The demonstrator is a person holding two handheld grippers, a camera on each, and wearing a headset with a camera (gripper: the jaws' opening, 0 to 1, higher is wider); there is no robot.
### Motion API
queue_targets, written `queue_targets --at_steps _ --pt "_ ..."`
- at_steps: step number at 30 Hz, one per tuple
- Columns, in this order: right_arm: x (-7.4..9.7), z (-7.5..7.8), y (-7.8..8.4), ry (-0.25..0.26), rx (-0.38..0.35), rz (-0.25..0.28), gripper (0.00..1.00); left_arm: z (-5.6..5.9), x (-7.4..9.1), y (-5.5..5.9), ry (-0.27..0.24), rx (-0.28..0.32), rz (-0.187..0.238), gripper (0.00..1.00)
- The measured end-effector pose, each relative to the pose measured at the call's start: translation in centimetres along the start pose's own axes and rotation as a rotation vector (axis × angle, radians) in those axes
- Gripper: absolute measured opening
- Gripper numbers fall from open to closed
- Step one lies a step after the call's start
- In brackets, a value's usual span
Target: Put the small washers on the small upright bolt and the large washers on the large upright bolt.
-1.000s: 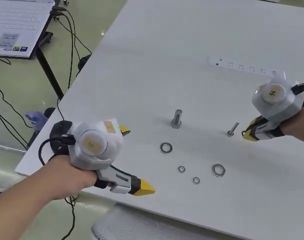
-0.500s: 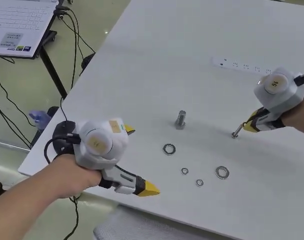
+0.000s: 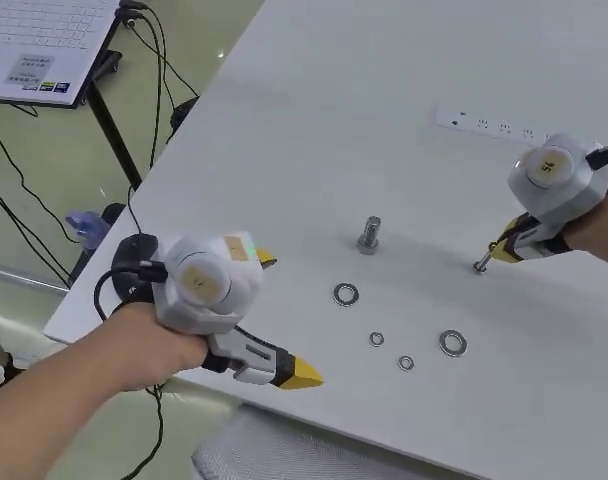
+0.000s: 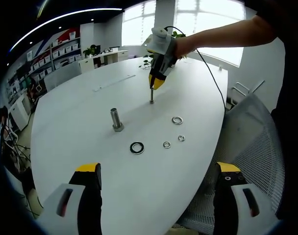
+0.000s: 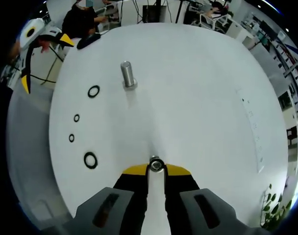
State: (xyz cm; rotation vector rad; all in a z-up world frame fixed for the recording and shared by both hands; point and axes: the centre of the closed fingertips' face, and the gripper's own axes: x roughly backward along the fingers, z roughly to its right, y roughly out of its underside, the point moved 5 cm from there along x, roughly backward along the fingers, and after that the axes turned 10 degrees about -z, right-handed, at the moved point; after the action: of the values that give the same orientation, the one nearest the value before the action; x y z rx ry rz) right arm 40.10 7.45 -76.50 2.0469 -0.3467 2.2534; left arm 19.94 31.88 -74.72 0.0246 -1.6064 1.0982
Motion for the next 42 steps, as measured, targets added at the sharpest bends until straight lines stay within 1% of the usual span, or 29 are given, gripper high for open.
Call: queue_targets --at_steps 7,16,20,24,30,32,35,38,42 --pt "-0.2 -0.2 0.0 0.000 0.015 -0.016 0.12 -0.2 0.0 0.4 -0.001 0.008 -0.005 0.94" --pt "-0.6 -0.3 -0.1 -0.002 0.019 -0.023 0.12 -0.5 0.1 0.5 -0.015 0.016 0.003 0.94" --pt "-0.8 -0.3 0.0 -0.001 0.021 -0.028 0.12 -0.5 0.1 0.6 -0.012 0.022 0.004 0.93" --pt "-1.1 -0.4 0.1 -0.005 0.024 -0.034 0.12 -0.5 0.0 0.7 -0.010 0.023 -0.001 0.92" --pt "-1.9 -0.4 0.0 -0.006 0.027 -0.041 0.12 -0.6 0.1 0.7 -0.021 0.027 0.004 0.92" --pt "-2.2 -0.4 0.1 -0.007 0.029 -0.046 0.12 -0.6 0.2 0.8 -0.018 0.034 0.006 0.92" --pt "-2.4 -0.5 0.1 -0.008 0.032 -0.050 0.12 -0.7 0.3 0.9 -0.020 0.032 -0.001 0.92" --pt "-3.2 -0.1 0.1 -0.011 0.030 -0.051 0.12 -0.8 0.4 0.9 -0.022 0.039 0.003 0.92" --pt "-3.5 -0.2 0.0 -0.015 0.031 -0.058 0.12 -1.0 0.4 1.0 -0.027 0.040 0.001 0.92"
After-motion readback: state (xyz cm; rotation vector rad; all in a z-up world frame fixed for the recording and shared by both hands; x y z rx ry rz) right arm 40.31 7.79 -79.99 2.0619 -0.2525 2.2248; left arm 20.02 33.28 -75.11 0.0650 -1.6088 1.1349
